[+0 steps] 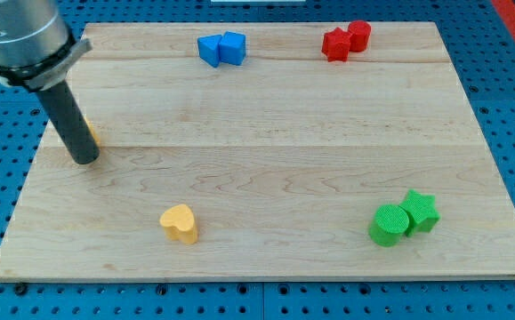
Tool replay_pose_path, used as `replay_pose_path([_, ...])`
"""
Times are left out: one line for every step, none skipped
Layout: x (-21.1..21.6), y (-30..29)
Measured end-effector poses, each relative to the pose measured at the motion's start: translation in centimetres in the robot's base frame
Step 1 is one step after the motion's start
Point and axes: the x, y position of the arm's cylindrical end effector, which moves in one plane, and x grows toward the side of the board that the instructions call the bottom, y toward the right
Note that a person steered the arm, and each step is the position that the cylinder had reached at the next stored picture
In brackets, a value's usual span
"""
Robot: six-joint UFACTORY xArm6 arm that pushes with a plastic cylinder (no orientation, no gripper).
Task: Place the yellow blocks diagonally to the green blocks
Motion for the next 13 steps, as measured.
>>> replay_pose_path([-0.9, 0.0])
replay_pose_path([0.1, -2.4])
replay_pose_path([-3.0, -2.8])
replay_pose_path([-3.1, 1.6])
replay_pose_path([-0.1, 11.7])
replay_pose_path([1.9, 24.1])
replay_pose_path([11.8, 25.2])
replay_pose_path([13.5, 19.7])
replay_pose_path([9.0, 14.2])
replay_pose_path([6.7, 7.0])
replay_pose_path([8.9, 12.8])
replay_pose_path([12.5, 9.4])
replay_pose_path([10.2, 4.7])
